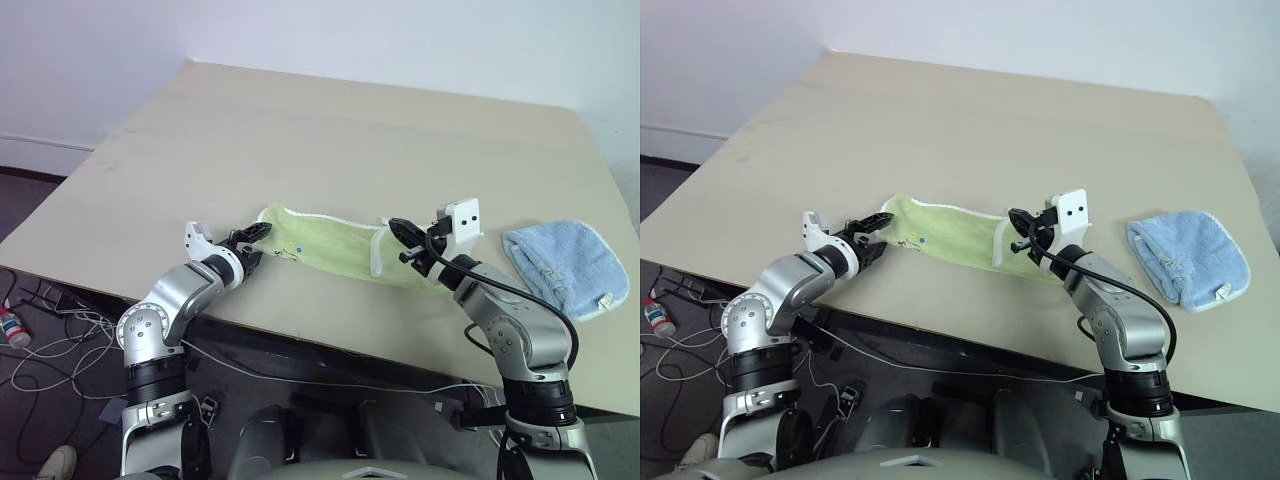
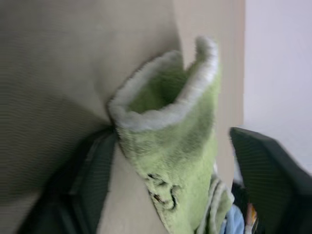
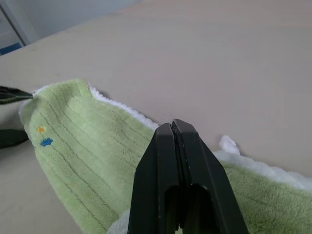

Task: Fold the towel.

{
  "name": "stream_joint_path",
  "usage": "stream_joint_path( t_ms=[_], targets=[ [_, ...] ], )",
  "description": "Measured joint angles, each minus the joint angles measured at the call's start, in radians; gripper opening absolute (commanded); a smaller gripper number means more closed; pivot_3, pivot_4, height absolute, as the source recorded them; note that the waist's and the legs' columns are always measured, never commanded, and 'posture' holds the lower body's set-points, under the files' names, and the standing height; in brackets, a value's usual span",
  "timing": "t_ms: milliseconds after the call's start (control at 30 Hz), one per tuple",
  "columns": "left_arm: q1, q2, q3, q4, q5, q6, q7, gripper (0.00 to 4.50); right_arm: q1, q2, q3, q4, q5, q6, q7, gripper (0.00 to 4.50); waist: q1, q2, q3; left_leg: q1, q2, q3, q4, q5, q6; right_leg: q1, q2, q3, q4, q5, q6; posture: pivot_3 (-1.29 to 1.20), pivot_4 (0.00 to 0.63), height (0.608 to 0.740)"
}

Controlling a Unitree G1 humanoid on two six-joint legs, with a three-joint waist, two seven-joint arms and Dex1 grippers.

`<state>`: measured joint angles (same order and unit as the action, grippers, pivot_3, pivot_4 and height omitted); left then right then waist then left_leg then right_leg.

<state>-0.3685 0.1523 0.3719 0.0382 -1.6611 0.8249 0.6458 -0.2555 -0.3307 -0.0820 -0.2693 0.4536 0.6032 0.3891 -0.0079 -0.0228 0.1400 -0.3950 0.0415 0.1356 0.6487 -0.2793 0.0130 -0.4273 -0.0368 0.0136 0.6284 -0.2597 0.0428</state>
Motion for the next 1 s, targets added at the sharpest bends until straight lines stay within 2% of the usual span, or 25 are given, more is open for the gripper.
stream_joint_path(
  t_ms=[233, 433, 600, 867, 1000],
  targets=[
    [-0.016, -0.002, -0.002, 0.031, 0.01, -0.01, 0.003, 0.02, 0.001, 0.001, 0.0, 0.0, 0.0, 0.0, -0.004, 0.0, -0.003, -0.001, 0.001, -0.002, 0.0, 0.0, 0.0, 0.002, 0.003, -0.002, 0.0, 0.0, 0.0, 0.0, 0.0, 0.0, 0.15, 0.722],
    [-0.022, 0.011, -0.002, 0.031, 0.022, -0.01, -0.016, 0.02, 0.001, 0.006, 0.0, 0.0, 0.0, 0.0, -0.007, 0.0, -0.004, -0.002, 0.002, -0.002, 0.0, 0.0, 0.0, 0.002, 0.003, -0.002, 0.0, 0.0, 0.0, 0.0, 0.0, 0.0, 0.15, 0.722],
    [-0.052, 0.082, -0.001, 0.032, 0.062, -0.009, -0.103, 0.02, 0.001, 0.007, 0.001, 0.0, 0.0, 0.0, -0.007, 0.0, -0.006, -0.004, 0.004, -0.004, 0.0, 0.0, 0.0, 0.002, 0.002, -0.003, 0.001, 0.0, 0.0, 0.0, 0.0, 0.0, 0.15, 0.722],
    [-0.158, 0.262, 0.039, 0.077, 0.197, -0.025, -0.344, 0.02, -0.001, -0.004, -0.013, 0.001, 0.0, -0.001, -0.007, 0.0, -0.009, -0.005, 0.005, -0.009, 0.0, 0.0, 0.0, 0.005, -0.002, -0.009, 0.001, -0.001, 0.0, 0.0, 0.0, 0.0, 0.15, 0.722],
    [-0.216, 0.32, -0.021, 0.085, 0.326, -0.02, -0.524, 0.02, -0.006, -0.015, -0.034, 0.017, -0.001, -0.007, -0.007, 0.0, -0.004, -0.006, 0.006, -0.012, 0.0, 0.0, 0.0, 0.005, -0.003, -0.011, 0.0, -0.002, 0.0, 0.0, 0.0, 0.0, 0.15, 0.722]
  ],
)
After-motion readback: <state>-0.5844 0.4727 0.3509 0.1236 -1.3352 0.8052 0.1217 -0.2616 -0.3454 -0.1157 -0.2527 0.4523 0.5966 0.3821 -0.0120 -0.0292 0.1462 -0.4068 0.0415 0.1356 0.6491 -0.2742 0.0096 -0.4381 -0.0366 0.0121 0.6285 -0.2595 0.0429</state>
